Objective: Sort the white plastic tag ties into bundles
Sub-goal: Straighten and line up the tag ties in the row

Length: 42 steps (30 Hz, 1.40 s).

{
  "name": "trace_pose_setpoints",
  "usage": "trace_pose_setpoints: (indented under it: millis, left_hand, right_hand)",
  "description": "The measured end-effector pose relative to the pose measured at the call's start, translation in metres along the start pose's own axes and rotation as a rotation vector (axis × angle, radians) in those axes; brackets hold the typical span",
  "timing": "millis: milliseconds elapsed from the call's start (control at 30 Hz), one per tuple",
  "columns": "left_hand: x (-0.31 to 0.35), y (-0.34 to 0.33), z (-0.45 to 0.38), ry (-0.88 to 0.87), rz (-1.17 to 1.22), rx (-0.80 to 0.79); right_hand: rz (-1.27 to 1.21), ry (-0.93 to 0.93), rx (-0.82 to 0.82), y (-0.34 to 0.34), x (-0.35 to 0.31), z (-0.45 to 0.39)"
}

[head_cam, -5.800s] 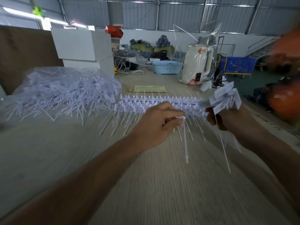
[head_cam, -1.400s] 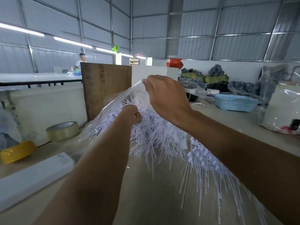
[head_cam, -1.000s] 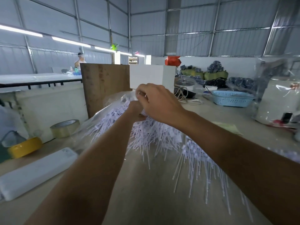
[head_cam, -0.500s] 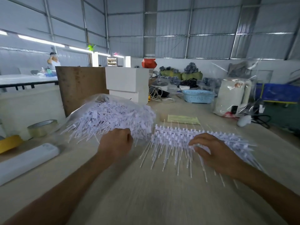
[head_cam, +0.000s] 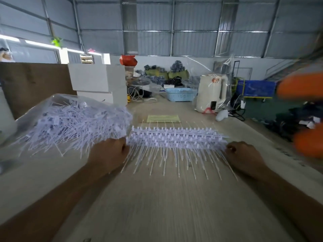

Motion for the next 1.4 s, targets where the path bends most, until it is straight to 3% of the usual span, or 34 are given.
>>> trace_pose_setpoints:
  millis: [100,300,467,667,1067,1400]
  left_hand:
    - [0.007,0.015,-0.022,-0.055,0.044,0.112]
    - [0.04,-0.011,-0.094,-0.124,0.194,-0.077]
    - [0.052,-0.043,-0.121,-0.155,0.068,-0.204]
    - [0.055,-0.053,-0.118,-0.201,-0.064,-0.07]
    - [0.049,0.012,-0.117,-0.185,0.277,0.262]
    - [0.021,0.056,-0.076,-0.174,0.252,0.28]
  right_hand:
    - [-0.07,-0.003,0.118,0.008,-0.007,-0.017]
    - [-0.055,0.152,0.069,-0.003,-0.05,-0.056]
    - [0.075,0.169,0.014,-0.028,-0.065,-0.071]
    - [0.153,0.159,-0.019,-0.039,-0.067,-0.081]
    - [-0.141,0.132,0.168,0.016,-0.061,-0.075]
    - [-0.017,0.427,0.019,0.056,-0.088,-0.027]
Point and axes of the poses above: each hand's wrist, its own z-axis away from the middle knuckle, its own y-axis out of the back of the hand, x = y × z, the point moved 6 cm from there along -z, towards the middle knuckle, and after that the axes turned 5 degrees about -y, right-handed, at the moved point
